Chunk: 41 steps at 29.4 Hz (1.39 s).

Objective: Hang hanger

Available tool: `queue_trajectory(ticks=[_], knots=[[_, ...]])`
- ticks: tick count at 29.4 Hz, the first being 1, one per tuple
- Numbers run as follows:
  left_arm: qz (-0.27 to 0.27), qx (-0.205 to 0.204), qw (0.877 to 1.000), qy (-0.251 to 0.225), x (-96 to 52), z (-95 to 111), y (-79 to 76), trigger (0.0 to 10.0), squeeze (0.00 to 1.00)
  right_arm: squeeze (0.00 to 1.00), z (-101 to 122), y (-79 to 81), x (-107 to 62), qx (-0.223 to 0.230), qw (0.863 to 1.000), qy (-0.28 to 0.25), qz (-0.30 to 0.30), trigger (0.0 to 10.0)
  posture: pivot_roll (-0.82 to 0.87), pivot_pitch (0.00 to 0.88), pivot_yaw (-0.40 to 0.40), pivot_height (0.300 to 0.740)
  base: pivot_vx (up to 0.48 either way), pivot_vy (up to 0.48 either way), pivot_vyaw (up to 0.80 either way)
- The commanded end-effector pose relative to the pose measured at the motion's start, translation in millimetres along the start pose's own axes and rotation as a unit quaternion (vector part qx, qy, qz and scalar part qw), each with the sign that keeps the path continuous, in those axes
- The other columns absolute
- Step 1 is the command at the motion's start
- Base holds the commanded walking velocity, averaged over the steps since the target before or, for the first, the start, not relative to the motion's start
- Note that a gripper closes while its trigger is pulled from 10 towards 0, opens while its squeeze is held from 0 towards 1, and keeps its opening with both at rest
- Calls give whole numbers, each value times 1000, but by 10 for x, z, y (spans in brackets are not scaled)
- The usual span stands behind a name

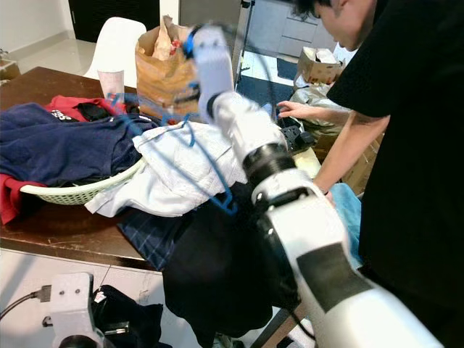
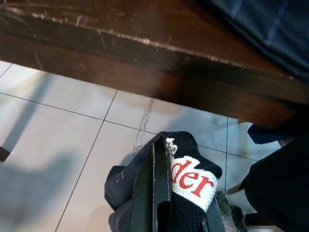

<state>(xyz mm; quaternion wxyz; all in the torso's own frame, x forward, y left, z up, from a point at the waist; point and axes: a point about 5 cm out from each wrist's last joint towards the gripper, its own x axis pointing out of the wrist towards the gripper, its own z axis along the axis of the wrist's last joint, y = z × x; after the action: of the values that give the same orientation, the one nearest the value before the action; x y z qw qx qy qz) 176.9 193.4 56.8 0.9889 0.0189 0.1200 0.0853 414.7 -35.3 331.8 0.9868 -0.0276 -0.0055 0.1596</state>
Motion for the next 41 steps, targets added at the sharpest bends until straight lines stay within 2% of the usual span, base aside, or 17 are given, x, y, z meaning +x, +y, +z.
queue_trajectory(ticks=[1,8,13,19,23,24,26,28,29,30,31,32,35,36,39,40,41], knots=[[-10,-1,1000,-8,1,50,-62,10000,0,0,-145,-176,1,12,998,29,-49,10000,164,0,-181,740,0,0,0],[-10,1,1000,-5,-11,49,-58,10000,0,0,-347,-206,-2,-15,996,67,-56,10000,160,0,-177,740,0,0,0],[-11,4,1000,-1,-9,32,-46,10000,0,0,-718,269,-38,-67,984,144,82,10000,138,0,-172,740,0,0,0],[-13,4,1000,0,7,33,-65,10000,0,0,-887,536,-103,-54,974,171,137,10000,136,0,-175,740,0,0,0],[-13,4,1000,0,7,33,-65,10000,0,0,-887,536,-103,-54,974,171,137,10000,136,0,-175,740,0,0,0],[-13,4,1000,0,14,33,-74,10000,0,0,-950,697,-172,-69,965,171,188,10000,137,0,-178,740,0,0,0],[-13,4,1000,0,14,33,-74,10000,0,0,-950,697,-172,-69,965,171,188,10000,137,0,-178,740,0,0,0],[-14,4,1000,0,23,32,-79,10000,0,0,-977,818,-259,-90,948,164,256,10000,132,0,-182,740,0,0,0],[-14,4,1000,-2,36,36,-86,10000,0,0,-1011,884,-344,-116,927,157,321,10000,132,0,-184,740,0,0,0],[-14,4,1000,-2,36,36,-86,10000,0,0,-1011,884,-344,-116,927,157,321,10000,132,0,-184,740,0,0,0],[-14,4,1000,-3,46,41,-94,10000,0,314,-1049,899,-397,-138,909,153,362,10000,132,0,-185,740,0,0,0],[-15,4,1000,-4,51,44,-97,10000,0,1000,-1071,872,-408,-157,901,149,375,10000,134,0,-188,740,0,0,0],[-14,4,1000,-4,51,46,-98,10000,0,1000,-1087,842,-407,-179,898,146,374,10000,135,0,-189,740,0,0,0],[-13,3,1000,-4,48,45,-95,10000,0,753,-1097,823,-398,-199,897,142,367,10000,135,0,-189,740,0,0,0],[-13,3,1000,-4,48,45,-95,10000,0,753,-1097,823,-398,-199,897,142,367,10000,135,0,-189,740,0,0,0],[-12,3,1000,-4,43,45,-93,10000,0,0,-1096,814,-402,-215,897,140,359,10000,137,0,-188,740,0,0,0],[-12,3,1000,-4,43,45,-93,10000,0,0,-1096,814,-402,-215,897,140,359,10000,137,0,-188,740,0,0,0]])
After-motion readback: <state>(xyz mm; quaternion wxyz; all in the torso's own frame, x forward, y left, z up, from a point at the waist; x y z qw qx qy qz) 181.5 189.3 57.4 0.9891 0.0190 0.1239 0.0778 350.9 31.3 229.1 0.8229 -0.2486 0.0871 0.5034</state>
